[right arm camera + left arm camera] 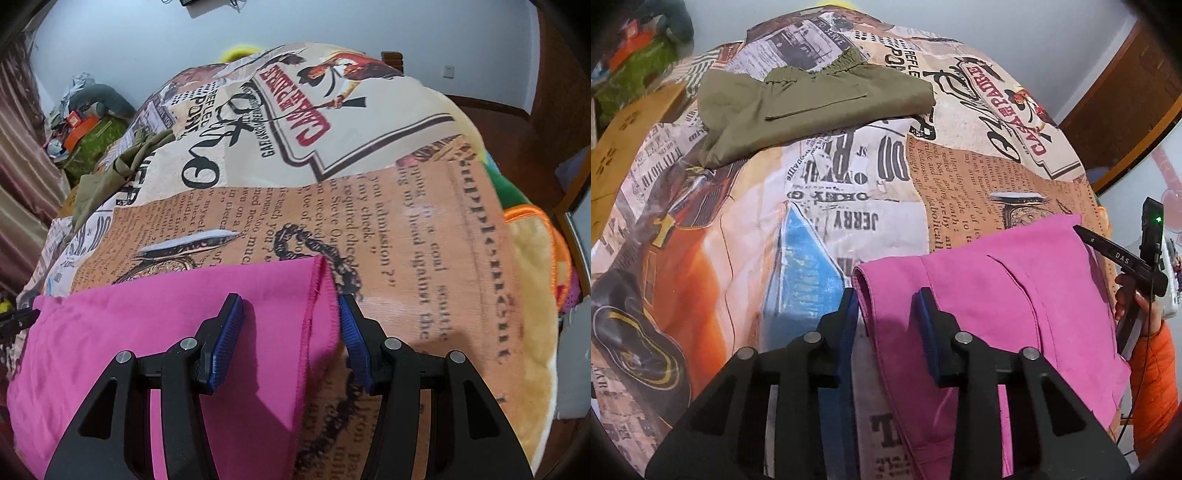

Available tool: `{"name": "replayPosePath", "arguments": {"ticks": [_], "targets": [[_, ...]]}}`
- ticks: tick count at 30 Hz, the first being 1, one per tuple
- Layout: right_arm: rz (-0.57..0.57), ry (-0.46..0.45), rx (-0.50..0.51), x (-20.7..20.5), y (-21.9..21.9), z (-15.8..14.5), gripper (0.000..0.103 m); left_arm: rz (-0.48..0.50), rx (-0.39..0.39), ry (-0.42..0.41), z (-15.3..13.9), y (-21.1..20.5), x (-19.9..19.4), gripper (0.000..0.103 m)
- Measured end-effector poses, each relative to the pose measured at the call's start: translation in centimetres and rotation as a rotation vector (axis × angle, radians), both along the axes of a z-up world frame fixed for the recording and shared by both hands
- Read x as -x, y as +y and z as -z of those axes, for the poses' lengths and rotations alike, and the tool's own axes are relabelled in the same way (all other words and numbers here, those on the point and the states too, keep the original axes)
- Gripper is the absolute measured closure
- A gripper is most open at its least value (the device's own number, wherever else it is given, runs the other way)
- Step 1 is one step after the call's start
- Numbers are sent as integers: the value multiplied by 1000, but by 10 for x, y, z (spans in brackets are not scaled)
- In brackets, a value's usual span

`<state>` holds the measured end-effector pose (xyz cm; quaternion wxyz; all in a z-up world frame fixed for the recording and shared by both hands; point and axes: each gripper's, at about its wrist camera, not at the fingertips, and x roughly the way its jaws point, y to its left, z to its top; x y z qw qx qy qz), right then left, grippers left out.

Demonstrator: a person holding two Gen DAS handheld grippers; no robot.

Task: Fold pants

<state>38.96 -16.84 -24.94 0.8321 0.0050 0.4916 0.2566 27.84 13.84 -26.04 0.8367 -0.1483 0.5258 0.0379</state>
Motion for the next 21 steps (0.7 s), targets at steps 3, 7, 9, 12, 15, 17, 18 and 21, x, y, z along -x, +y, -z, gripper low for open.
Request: {"name": "replayPosePath", "arguments": {"ticks": [3,7,9,12,15,17,18,21], "targets": [[-7,-27,-7,4,0,-1,60,7,-68,-4,-2,-6,0,87],[-18,-62,14,5,4,0,90,11,-116,-53,-11,-13,5,96],[-20,-87,47,6,6,-1,96,12,-143,-67,-13,-16,6,97],[-19,-107,61,6,7,-1,99,-4,-172,-90,-16,-16,9,99],[-17,-136,100,7,8,-1,100,-14,-194,-81,-12,-13,11,99],[-16,-128,115,5,9,2,100,-9,-210,-54,-4,-13,10,98],[-13,-123,126,4,10,5,100,-8,-221,-46,-1,-15,9,98],[-20,-119,147,3,11,3,100,26,-272,-31,-4,-24,8,98]]}}
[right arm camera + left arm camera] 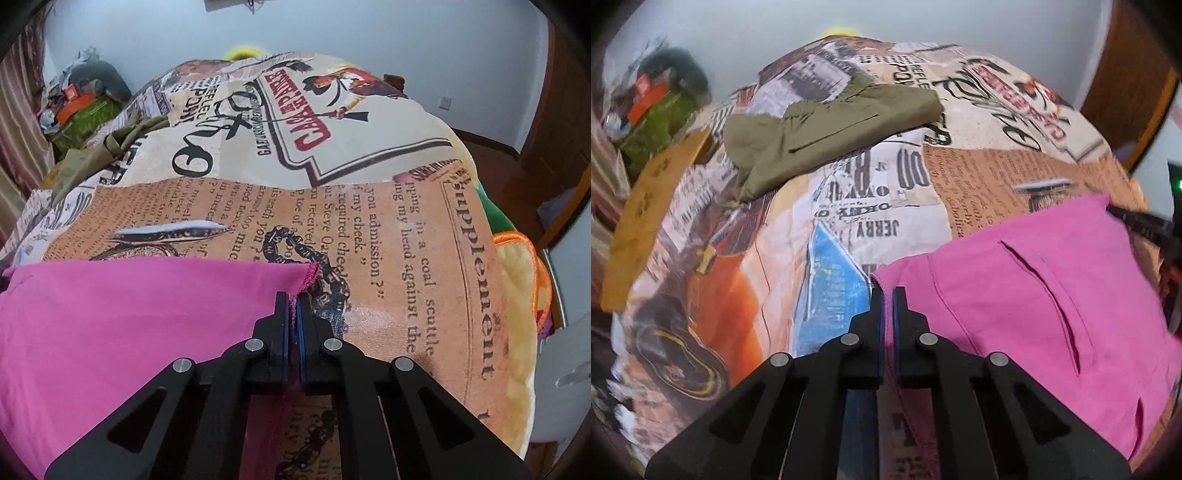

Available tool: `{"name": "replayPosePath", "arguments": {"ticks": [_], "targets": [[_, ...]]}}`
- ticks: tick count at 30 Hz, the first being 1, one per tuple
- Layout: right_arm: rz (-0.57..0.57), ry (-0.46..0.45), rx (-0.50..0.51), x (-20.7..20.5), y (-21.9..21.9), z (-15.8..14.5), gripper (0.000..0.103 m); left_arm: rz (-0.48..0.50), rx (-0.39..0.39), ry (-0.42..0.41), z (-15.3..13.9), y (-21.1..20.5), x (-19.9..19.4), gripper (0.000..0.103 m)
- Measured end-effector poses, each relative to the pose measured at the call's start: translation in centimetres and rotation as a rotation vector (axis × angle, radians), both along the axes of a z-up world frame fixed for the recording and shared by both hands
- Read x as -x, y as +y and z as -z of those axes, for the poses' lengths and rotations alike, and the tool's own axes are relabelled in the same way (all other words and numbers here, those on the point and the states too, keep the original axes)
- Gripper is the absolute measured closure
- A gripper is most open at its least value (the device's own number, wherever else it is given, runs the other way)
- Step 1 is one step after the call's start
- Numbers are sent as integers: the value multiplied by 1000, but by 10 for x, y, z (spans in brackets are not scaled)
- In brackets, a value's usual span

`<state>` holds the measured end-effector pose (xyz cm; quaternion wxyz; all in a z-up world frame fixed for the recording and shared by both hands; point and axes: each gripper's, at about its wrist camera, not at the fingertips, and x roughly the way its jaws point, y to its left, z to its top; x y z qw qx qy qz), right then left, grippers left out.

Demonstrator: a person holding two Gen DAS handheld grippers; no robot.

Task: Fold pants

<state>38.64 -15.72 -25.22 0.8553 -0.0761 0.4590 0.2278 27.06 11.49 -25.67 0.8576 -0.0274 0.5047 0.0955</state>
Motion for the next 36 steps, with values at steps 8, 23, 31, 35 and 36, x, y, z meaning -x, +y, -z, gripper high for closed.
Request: {"name": "replayPosePath", "arguments": {"ticks": [8,23,31,35,36], "targets": [[29,-24,-96,12,-15,-46,68,48,-26,-37,-35,-6,5,97],[-221,101,-157,53,76,-55,40,149,84,106,-17,-55,-40,96],[-299,218,-37,70,105,-19,40,154,83,137,-3,-57,-29,91],[-352,207,14,89,98,-23,40,179,32,122,-7,-59,-17,86],[-358,189,32,97,94,-24,40,184,21,116,-8,-60,-13,86]]}}
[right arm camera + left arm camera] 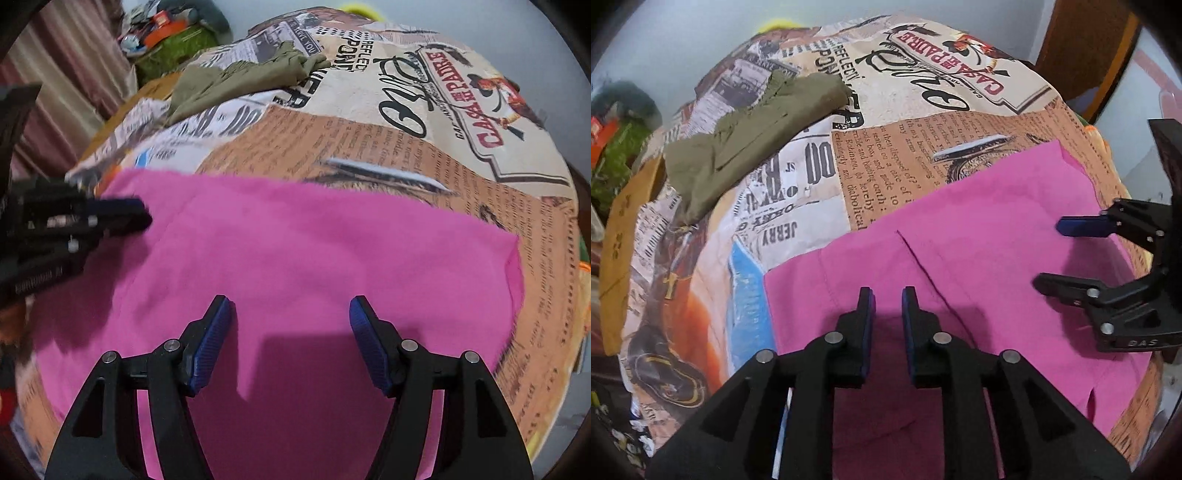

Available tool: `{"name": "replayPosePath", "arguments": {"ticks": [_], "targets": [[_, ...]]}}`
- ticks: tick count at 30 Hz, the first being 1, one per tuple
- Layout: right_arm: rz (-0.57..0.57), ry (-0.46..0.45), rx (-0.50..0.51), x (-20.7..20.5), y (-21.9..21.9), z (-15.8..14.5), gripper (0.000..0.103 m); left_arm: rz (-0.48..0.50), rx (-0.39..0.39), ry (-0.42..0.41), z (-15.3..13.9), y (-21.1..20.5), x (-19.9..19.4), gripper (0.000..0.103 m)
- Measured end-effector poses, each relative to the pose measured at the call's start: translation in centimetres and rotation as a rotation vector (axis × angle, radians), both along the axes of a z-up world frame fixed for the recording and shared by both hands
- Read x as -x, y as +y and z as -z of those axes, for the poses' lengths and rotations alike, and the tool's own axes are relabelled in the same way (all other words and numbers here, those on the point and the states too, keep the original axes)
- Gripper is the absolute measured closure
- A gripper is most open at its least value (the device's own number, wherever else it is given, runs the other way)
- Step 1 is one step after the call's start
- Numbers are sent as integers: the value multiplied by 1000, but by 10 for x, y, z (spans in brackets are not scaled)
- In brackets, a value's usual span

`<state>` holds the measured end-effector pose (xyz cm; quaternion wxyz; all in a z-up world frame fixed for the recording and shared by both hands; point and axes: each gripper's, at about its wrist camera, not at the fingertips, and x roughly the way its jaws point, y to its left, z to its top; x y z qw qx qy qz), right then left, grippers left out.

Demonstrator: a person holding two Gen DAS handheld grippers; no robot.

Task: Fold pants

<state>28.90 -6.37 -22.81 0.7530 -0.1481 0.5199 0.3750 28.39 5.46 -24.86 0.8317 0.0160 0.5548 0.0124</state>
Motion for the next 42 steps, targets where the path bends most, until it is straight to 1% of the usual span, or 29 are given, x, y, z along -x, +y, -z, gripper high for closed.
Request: {"name": "replayPosePath", "arguments": {"ticks": [3,5,6,8,10,15,17,21,24,27,32,35,39,42], "targets": [[-7,-34,12,21,-14,-3,40,6,-15,-14,-2,-1,14,82],[9,-55,12,32,-26,-7,40,20,-26,-18,-4,-5,25,75],[22,-62,14,38,-31,-8,40,27,-38,-25,-5,-7,30,74],[47,-63,12,48,-42,-11,40,45,-94,-35,-6,-13,43,64],[77,-49,-4,54,-52,-12,40,49,-118,-50,-7,-16,55,62],[182,-4,-55,66,-80,-14,40,24,-98,-73,-11,-13,79,60],[204,11,-68,70,-86,-14,40,14,-94,-80,-13,-12,86,58],[227,-4,-62,78,-90,-17,40,1,-99,-80,-18,-13,94,56],[263,-23,-82,81,-93,-26,40,-27,-65,-93,-30,-10,104,56],[284,-69,-116,85,-95,-39,40,-72,-29,-122,-45,-2,116,54],[283,-138,-168,93,-91,-62,40,-163,50,-167,-61,13,138,44],[268,-156,-188,99,-85,-66,40,-173,96,-167,-58,15,148,39],[240,-154,-197,104,-75,-62,40,-170,118,-124,-44,9,157,39],[235,-137,-186,105,-68,-51,40,-168,166,-90,-34,3,162,39]]}}
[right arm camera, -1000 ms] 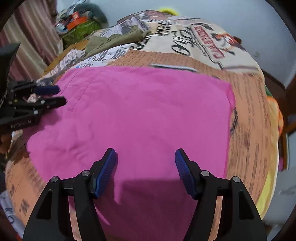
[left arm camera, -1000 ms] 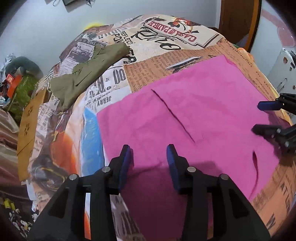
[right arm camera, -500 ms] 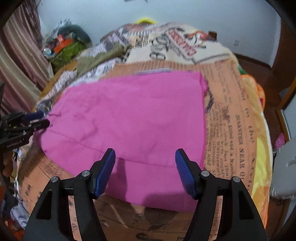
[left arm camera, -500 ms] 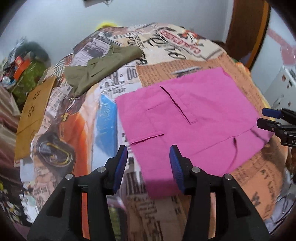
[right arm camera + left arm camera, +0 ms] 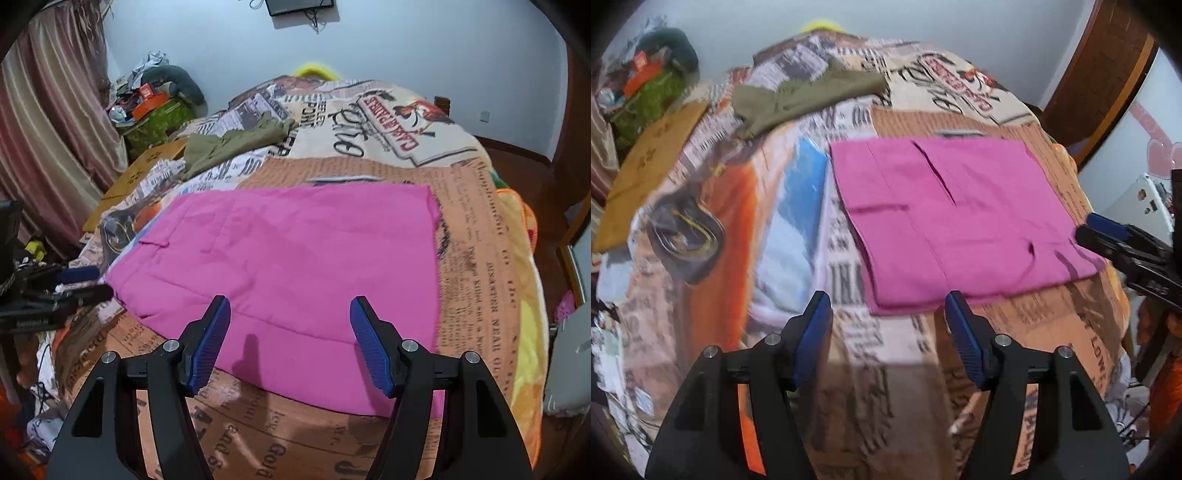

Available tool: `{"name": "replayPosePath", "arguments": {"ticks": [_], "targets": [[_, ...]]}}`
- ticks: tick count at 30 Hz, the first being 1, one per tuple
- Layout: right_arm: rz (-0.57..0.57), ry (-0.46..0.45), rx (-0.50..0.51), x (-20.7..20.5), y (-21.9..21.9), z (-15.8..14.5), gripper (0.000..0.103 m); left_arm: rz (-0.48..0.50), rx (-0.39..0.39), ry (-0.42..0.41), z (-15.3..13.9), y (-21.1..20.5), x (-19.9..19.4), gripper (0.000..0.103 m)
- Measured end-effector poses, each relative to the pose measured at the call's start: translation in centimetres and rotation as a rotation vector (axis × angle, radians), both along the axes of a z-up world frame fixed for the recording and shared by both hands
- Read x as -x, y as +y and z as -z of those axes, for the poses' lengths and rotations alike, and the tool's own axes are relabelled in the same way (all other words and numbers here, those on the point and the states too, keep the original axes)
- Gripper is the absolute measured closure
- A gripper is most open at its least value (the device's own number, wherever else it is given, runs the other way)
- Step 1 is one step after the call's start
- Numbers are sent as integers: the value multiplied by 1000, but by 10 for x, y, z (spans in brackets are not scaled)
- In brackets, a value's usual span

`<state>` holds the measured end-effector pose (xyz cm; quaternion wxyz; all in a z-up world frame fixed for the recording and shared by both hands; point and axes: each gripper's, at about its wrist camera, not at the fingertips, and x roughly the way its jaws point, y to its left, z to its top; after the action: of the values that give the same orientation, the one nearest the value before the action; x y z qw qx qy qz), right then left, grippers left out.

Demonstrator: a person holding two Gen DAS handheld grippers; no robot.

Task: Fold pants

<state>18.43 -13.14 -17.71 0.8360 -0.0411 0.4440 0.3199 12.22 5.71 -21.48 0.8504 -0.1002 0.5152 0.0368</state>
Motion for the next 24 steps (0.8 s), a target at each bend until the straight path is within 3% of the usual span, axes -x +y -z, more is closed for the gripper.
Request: {"name": "replayPosePath", "arguments": {"ticks": [3,7,14,22,24], "targets": [[1,25,4,0,3,11,40,-3,79,23,9,-3,3,38],[5,61,38,-4,6,28,40,-5,107,18,12,-12,3,34],[-11,87,42,-5,4,37,39,18,279,26,16,-16,-13,26],[-24,85,37,-4,4,39,39,-80,430,38,23,3,-35,26],[-26,86,34,-4,4,39,39,-105,431,44,23,8,-40,32]]}}
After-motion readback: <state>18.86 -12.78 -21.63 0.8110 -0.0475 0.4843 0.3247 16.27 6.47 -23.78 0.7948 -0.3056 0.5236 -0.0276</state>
